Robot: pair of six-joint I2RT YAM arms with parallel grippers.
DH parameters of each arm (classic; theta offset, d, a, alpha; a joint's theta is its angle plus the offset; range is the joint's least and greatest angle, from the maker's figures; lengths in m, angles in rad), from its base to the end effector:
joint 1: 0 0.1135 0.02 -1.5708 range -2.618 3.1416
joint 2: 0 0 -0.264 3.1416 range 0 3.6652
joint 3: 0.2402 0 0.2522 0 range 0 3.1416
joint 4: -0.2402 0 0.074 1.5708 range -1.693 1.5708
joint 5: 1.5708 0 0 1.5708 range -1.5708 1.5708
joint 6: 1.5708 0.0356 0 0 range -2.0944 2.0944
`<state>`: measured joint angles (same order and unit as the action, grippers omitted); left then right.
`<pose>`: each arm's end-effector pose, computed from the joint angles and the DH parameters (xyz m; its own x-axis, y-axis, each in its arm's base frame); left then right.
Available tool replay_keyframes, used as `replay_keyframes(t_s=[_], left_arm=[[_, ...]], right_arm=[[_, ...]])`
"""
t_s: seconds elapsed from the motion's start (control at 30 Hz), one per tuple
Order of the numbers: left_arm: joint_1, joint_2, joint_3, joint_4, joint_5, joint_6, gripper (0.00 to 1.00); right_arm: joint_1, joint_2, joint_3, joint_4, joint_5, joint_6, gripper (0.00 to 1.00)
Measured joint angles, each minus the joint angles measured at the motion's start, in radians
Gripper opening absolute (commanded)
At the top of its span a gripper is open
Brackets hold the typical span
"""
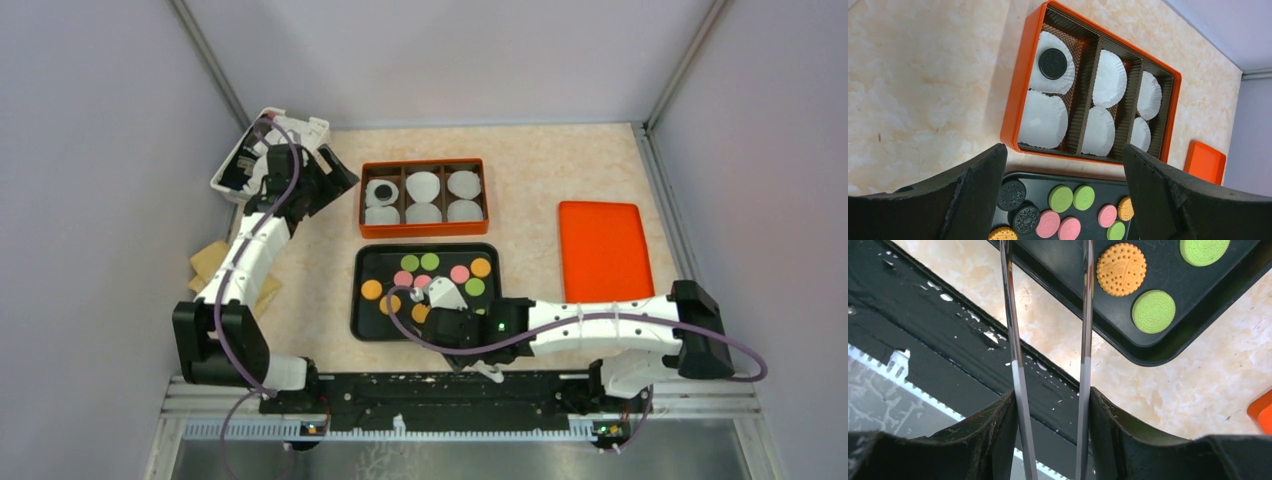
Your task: Pack the cookies
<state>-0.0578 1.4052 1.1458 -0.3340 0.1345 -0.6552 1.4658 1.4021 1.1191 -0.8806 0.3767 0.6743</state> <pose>0.3184 -0.0232 0.3079 -0.5452 -0.5733 -0.6117 -0.2067 0.7990 -0.5646 0.0413 0.2672 0.2646 -0.6430 -0.5620 -0.5203 -0.6504 0.7595 -0.0166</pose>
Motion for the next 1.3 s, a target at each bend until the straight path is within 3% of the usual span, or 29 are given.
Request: replay_keyframes(t_s=[0.43, 1.3], left_arm=[[0.0, -0.068, -0.029, 0.034, 0.006, 0.013, 0.92], [0.0, -0.088, -0.045, 0.059, 0.06, 0.011, 0.92]], right_arm=[[0.005, 0.146, 0.01, -0.054, 0.09, 0.065, 0.49], [0.005, 0.121, 0.109, -0.172, 0.147, 0.141, 0.48]])
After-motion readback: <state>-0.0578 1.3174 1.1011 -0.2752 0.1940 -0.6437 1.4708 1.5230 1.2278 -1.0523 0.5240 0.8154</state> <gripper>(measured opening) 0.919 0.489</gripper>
